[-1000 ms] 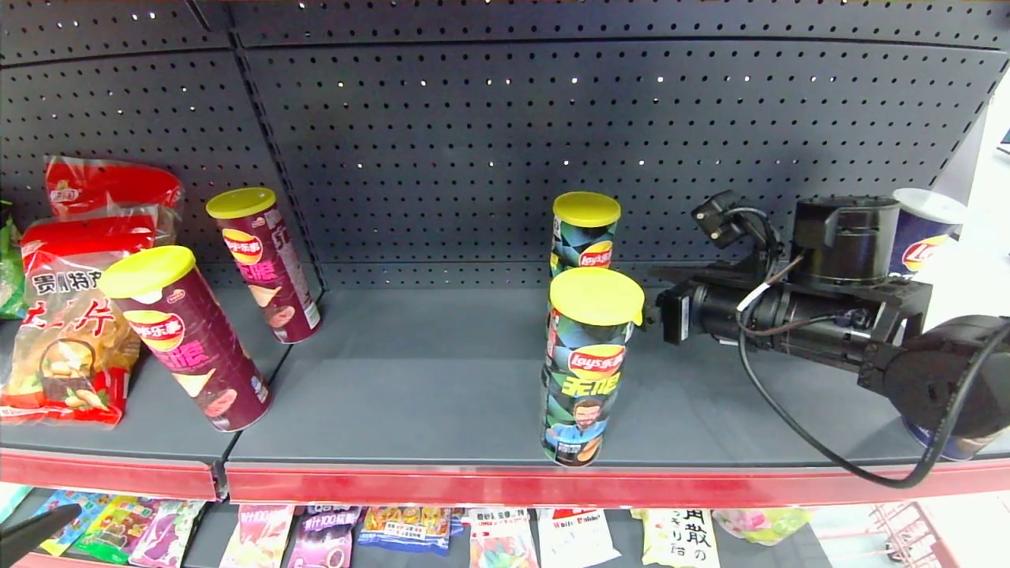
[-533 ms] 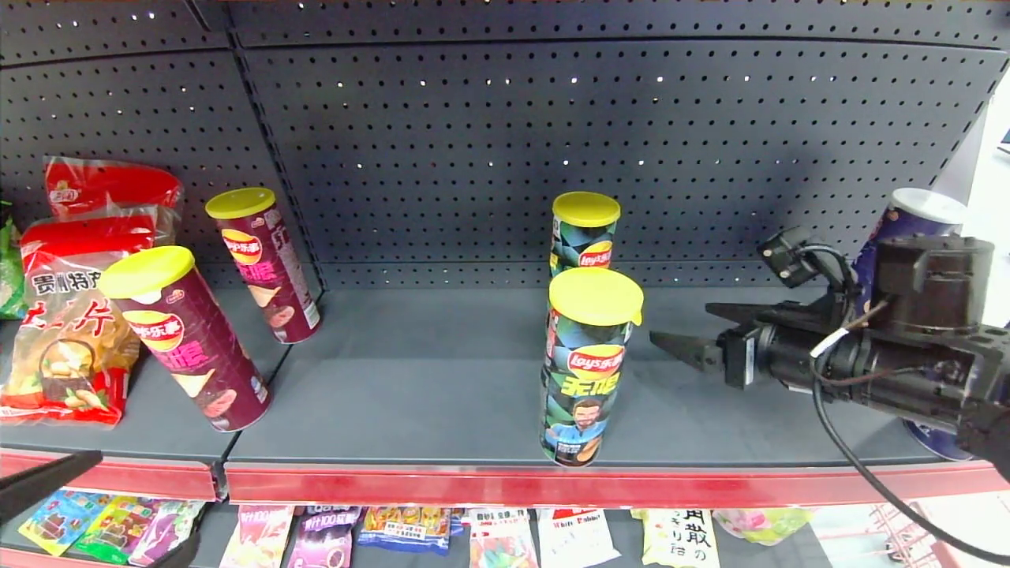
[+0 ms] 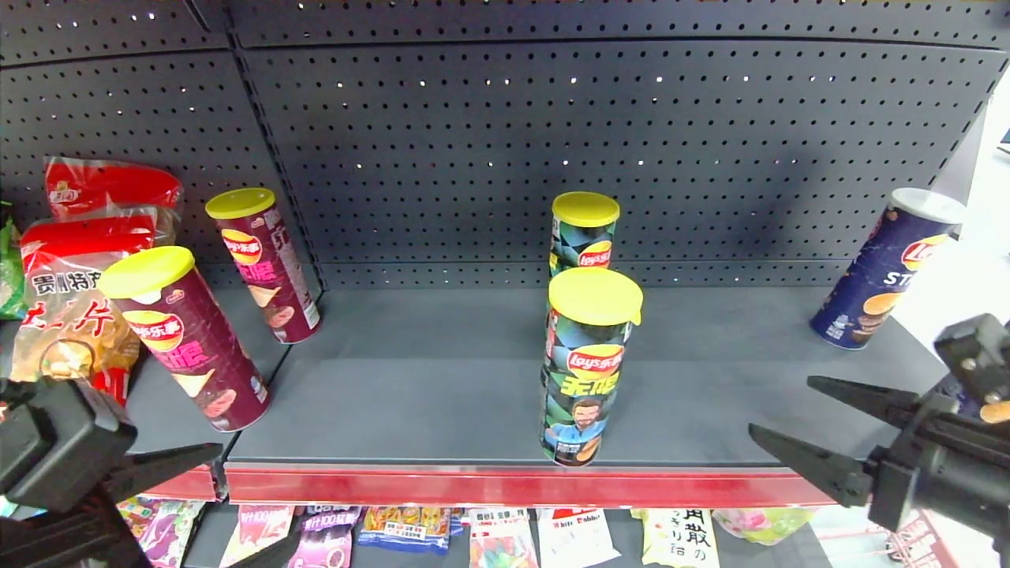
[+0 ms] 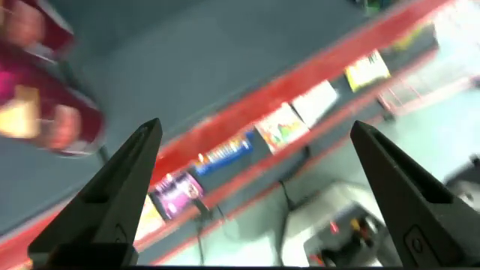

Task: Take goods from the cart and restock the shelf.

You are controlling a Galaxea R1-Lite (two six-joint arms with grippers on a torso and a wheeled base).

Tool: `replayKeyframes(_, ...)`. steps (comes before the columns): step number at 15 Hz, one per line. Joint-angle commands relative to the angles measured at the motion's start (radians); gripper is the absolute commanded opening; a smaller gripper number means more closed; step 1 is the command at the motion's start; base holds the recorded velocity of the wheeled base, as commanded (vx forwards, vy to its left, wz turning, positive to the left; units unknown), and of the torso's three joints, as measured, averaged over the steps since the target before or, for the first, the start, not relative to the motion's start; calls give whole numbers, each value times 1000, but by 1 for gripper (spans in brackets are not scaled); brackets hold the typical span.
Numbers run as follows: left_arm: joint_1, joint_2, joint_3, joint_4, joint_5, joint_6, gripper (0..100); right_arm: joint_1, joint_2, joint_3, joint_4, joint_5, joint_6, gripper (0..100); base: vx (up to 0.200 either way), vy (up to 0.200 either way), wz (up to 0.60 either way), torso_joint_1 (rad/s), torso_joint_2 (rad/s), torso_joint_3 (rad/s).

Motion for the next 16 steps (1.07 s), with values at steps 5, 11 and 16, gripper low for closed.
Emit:
replayKeyframes(5, -34, 322, -57, -147, -25, -61, 100, -12, -654, 108, 462, -48, -1, 100, 0, 0, 0, 0, 0, 0)
replayKeyframes(11, -93, 549, -142, -208, -23, -103, 100, -44, -884, 69, 737, -193, 1, 100, 0, 0, 0, 0, 0, 0)
replayKeyframes(16, -117, 716, -291, -208, -11, -135, 100, -90, -937, 96, 738, -193, 1, 100, 0, 0, 0, 0, 0, 0)
